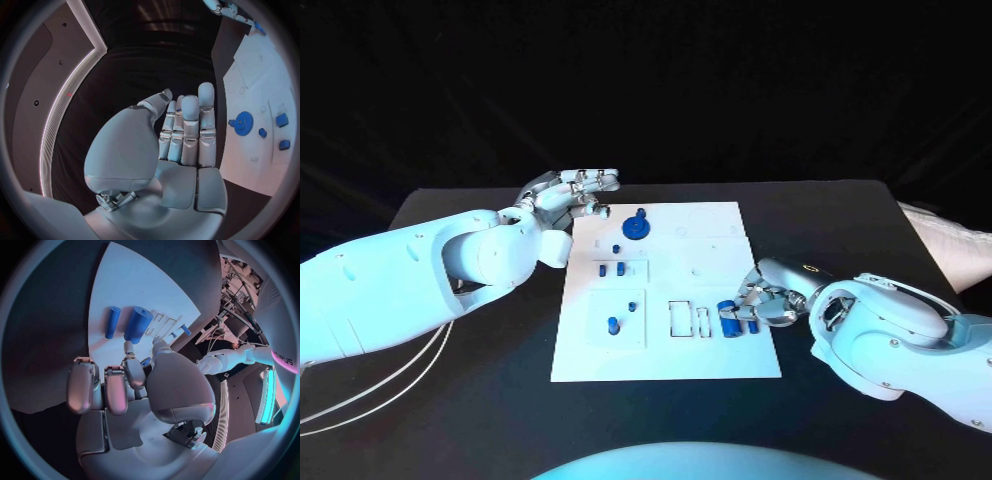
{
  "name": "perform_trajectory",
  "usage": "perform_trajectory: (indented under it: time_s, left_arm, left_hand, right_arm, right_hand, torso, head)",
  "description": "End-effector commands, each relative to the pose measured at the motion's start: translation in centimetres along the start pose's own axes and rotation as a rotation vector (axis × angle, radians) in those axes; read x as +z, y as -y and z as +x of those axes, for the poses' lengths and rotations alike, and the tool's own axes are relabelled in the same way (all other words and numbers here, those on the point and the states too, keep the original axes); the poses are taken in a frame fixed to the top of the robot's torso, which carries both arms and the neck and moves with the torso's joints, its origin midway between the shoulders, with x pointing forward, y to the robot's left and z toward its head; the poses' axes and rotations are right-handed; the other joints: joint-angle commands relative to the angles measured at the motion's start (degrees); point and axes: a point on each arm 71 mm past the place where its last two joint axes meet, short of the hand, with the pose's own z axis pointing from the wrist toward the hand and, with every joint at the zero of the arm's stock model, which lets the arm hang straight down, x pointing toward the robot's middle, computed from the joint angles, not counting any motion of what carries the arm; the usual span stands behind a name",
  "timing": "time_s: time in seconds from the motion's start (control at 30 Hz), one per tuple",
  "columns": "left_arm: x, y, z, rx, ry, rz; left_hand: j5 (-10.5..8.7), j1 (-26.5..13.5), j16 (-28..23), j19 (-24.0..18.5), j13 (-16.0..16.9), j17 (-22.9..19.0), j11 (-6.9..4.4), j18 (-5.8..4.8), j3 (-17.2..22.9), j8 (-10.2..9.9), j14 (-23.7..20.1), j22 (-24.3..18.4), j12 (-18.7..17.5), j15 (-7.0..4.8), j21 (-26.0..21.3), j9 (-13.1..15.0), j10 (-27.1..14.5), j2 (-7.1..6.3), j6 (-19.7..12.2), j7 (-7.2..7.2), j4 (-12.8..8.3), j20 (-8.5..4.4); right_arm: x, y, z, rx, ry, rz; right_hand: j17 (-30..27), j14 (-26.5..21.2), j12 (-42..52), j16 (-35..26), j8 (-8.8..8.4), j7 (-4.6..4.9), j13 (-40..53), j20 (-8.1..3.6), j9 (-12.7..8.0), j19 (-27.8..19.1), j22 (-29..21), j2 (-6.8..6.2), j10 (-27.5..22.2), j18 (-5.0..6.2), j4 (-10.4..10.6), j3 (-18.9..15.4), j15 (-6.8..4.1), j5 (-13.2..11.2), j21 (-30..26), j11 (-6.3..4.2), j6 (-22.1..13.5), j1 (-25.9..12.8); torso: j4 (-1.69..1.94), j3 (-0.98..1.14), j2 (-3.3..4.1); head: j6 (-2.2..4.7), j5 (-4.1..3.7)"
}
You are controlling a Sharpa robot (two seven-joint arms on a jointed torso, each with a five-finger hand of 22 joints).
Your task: Assemble the parts on the task board
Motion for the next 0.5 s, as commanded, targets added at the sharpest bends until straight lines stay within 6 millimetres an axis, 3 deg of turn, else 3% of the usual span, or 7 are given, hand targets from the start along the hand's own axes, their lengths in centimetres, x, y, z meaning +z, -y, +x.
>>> perform_trajectory:
  time_s: [0.03, 0.5]
  left_arm:
    - [0.0, 0.1, 0.2, -0.008, -0.019, 0.004]
    - [-0.1, 0.1, 0.1, -0.008, -0.018, 0.002]
  left_hand:
    - [0.26, 0.1, -0.2, -0.2, 0.1, -0.1, 0.12, 1.09, -0.4, 0.2, -0.5, -0.1, 0.2, -0.13, -0.3, -0.1, -0.5, 0.16, -0.3, -0.01, 0.0, 0.15]
    - [0.23, 0.0, -0.2, -0.2, 0.1, -0.2, 0.14, 1.09, -0.5, 0.3, -0.5, -0.2, 0.3, -0.11, -0.4, -0.1, -0.5, 0.21, -0.3, 0.00, 0.0, 0.17]
  right_arm:
    - [0.1, 0.1, 0.4, -0.071, -0.017, 0.021]
    - [1.2, 0.0, 1.8, -0.098, -0.067, 0.027]
  right_hand:
    - [3.7, 4.1, 0.2, 0.2, 0.42, -0.37, 0.0, -0.15, 0.1, 0.3, 0.0, 0.39, 0.2, -1.03, 0.0, -0.5, -0.27, -0.3, 0.3, -0.32, 0.1, -0.2]
    - [3.5, 4.0, -0.4, 0.1, 1.05, -0.46, 0.1, -0.16, 0.5, 0.1, -0.1, 1.98, -0.1, -0.98, -0.4, -0.9, -0.35, 0.6, 0.2, -0.41, 0.0, 2.0]
  torso:
    - [0.00, 0.03, 0.05]
    - [0.02, -0.02, 0.01]
  head:
    - [-0.12, 0.12]
    - [-0.25, 0.42]
